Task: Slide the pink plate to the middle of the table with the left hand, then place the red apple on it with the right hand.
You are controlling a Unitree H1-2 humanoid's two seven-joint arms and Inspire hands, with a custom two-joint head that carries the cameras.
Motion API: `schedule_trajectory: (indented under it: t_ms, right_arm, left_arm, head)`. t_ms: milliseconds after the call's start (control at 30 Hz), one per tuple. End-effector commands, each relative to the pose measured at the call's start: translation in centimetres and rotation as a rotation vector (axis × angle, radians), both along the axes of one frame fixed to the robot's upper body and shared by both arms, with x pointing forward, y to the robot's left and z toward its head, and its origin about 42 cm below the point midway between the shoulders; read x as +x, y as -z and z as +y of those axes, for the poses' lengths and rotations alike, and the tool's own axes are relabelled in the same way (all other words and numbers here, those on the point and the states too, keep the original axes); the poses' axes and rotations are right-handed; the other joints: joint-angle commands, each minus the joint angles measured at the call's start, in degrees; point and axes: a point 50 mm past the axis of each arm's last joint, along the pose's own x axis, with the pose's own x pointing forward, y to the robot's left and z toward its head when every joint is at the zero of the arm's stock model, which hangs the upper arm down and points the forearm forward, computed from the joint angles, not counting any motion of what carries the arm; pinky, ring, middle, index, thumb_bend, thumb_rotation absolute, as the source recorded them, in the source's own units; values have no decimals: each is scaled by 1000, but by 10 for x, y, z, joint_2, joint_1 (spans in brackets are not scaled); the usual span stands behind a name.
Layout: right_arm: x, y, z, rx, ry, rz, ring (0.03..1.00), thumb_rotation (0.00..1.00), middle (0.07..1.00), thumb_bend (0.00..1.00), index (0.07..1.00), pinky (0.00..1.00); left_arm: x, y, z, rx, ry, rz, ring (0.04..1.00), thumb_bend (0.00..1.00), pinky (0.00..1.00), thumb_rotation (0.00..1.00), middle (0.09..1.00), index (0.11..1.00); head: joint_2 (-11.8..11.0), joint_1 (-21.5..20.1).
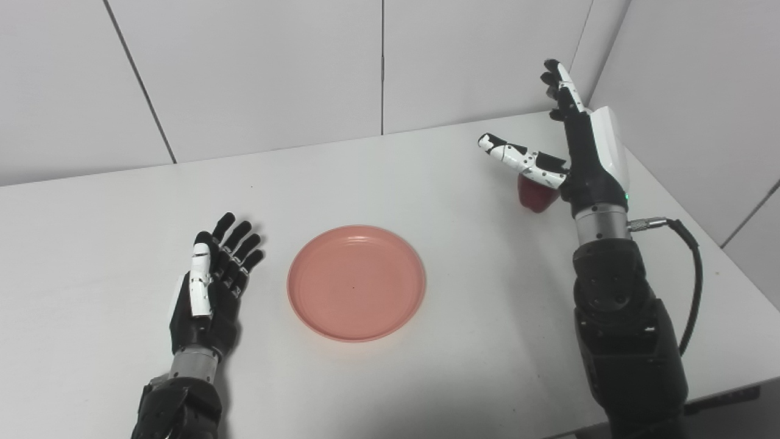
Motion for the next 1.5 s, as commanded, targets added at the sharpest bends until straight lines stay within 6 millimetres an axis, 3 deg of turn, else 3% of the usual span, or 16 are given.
schedule_trajectory:
  t_ms: [0, 367, 667, 1200, 1467]
  right_arm:
    - [2, -16, -5, -79, 30, -49, 898, 544, 923, 965, 945, 808]
    - [9, -5, -29, -192, 139, 28, 914, 530, 984, 999, 995, 759]
    - [20, 9, -42, -234, 182, 112, 887, 544, 957, 1000, 977, 715]
    - [43, 40, -75, -186, 209, 262, 845, 495, 936, 998, 964, 671]
    - [51, 48, -79, -164, 207, 291, 848, 480, 936, 1000, 953, 678]
  left_arm:
    - [3, -1, 3, -6, 0, -2, 875, 399, 880, 1000, 888, 883]
    - [5, 1, 10, -6, 10, -8, 885, 407, 887, 1000, 900, 889]
    - [5, -1, 14, -27, 13, -7, 887, 407, 885, 1000, 902, 894]
    - [2, -2, 14, -21, 3, -3, 884, 417, 880, 1000, 902, 893]
    - [2, -1, 14, -26, 7, -1, 887, 416, 886, 1000, 905, 898]
  head:
    - [-2, -5]
    - [-8, -20]
    - [-7, -24]
    - [1, -19]
    - [4, -18]
